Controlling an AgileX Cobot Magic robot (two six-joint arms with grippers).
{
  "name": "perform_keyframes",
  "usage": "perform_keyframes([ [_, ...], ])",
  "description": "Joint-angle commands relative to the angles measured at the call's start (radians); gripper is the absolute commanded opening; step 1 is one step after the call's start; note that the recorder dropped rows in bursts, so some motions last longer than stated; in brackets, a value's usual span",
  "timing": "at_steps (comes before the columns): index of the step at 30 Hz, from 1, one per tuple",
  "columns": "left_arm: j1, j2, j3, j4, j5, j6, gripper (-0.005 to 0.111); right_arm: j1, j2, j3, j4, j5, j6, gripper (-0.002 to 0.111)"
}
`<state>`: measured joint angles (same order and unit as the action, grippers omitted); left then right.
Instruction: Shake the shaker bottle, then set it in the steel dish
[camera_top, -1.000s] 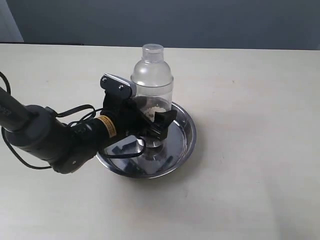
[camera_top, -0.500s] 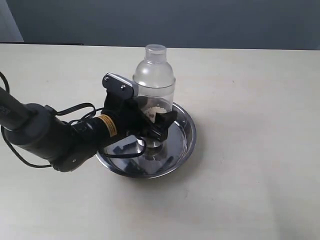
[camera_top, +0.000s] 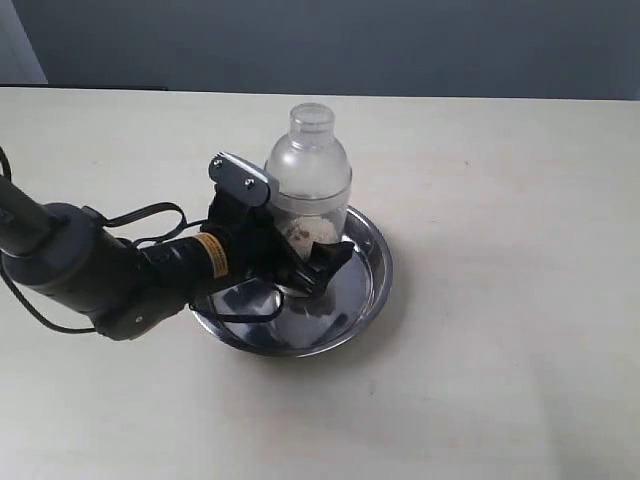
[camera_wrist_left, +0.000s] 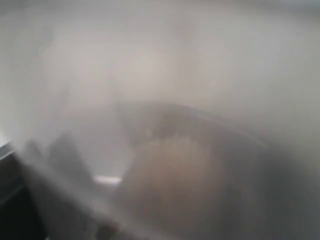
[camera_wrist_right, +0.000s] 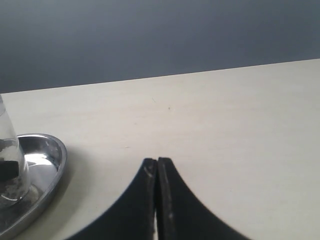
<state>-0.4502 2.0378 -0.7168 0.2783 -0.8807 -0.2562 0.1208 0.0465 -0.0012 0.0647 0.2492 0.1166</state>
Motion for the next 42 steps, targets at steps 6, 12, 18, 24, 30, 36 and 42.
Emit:
perform_keyframes([
  [6, 0.076, -0.01, 0.001, 0.143, -0.03, -0.096, 0.105, -0.003, 0.005, 0.001, -0.002, -0.014, 0.0, -0.001],
  [12, 0.092, -0.068, 0.001, 0.185, -0.061, -0.106, 0.105, -0.003, 0.005, 0.001, -0.002, -0.014, 0.0, -0.001],
  [18, 0.092, -0.123, 0.001, 0.214, -0.053, -0.111, 0.105, -0.003, 0.005, 0.001, -0.002, -0.014, 0.0, -0.001],
  [24, 0.092, -0.193, 0.001, 0.224, -0.037, -0.108, 0.105, -0.003, 0.005, 0.001, -0.002, -0.014, 0.0, -0.001],
  [30, 0.092, -0.279, 0.001, 0.187, 0.047, -0.1, 0.105, -0.003, 0.005, 0.001, -0.002, -0.013, 0.0, -0.001],
  [36, 0.092, -0.533, 0.001, 0.101, 0.233, 0.054, 0.101, -0.003, 0.005, 0.001, -0.002, -0.013, 0.0, -0.001],
  [42, 0.09, -0.884, 0.001, 0.045, 0.676, 0.066, 0.012, -0.003, 0.005, 0.001, -0.002, -0.015, 0.0, -0.001],
])
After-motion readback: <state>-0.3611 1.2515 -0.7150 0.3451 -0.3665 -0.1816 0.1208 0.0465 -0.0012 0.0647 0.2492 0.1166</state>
